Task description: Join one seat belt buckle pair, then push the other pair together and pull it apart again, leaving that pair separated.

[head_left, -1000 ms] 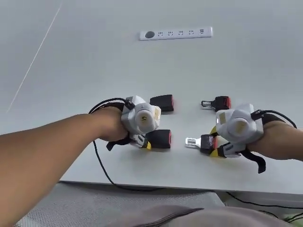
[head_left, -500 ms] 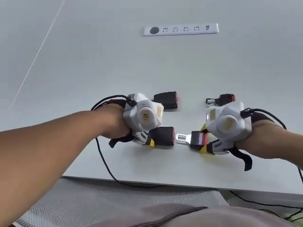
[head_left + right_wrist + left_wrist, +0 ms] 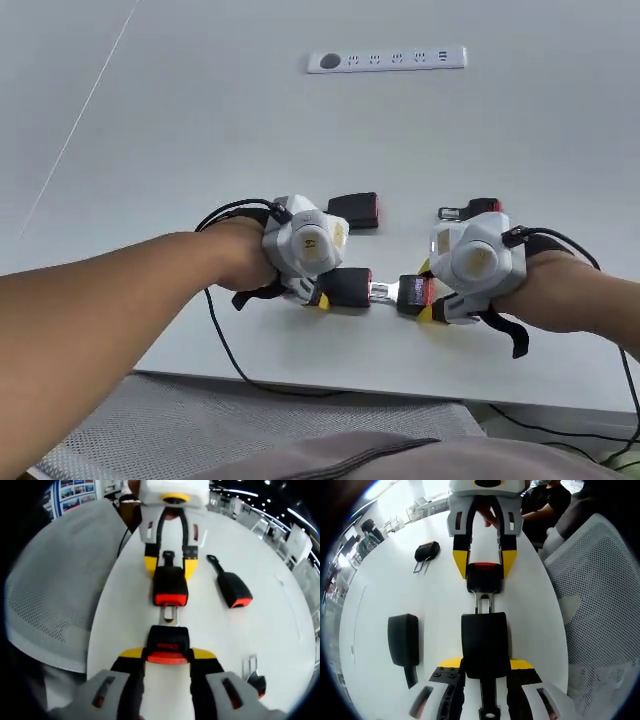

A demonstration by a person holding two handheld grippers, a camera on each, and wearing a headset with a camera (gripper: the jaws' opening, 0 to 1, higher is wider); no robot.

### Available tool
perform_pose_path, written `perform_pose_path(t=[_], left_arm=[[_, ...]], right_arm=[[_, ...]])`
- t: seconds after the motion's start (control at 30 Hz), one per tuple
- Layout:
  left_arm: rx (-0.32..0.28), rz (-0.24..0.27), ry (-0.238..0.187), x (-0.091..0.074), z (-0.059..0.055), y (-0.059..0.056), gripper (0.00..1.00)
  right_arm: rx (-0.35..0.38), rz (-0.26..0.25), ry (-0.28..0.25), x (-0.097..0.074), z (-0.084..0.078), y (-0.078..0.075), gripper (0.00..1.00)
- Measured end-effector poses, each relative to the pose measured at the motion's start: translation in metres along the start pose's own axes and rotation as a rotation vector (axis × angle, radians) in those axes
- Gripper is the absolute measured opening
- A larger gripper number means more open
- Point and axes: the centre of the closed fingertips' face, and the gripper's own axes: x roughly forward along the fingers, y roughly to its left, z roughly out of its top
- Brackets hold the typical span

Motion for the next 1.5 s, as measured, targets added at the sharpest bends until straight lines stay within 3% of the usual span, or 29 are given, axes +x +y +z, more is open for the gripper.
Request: perform_pose_path(t=[0.47, 1.5], left_arm=[[0.003, -0.001, -0.006, 0.0, 0.0, 0.0, 0.33], [-0.008, -0.005, -0.009, 0.0, 0.0, 0.0, 0.31]], right_arm=[[-0.023, 0.006, -0.007, 0.008, 0.012, -0.004, 0.33], [-0.01, 0.037, 0.02, 0.011, 0.016, -0.008, 0.31]])
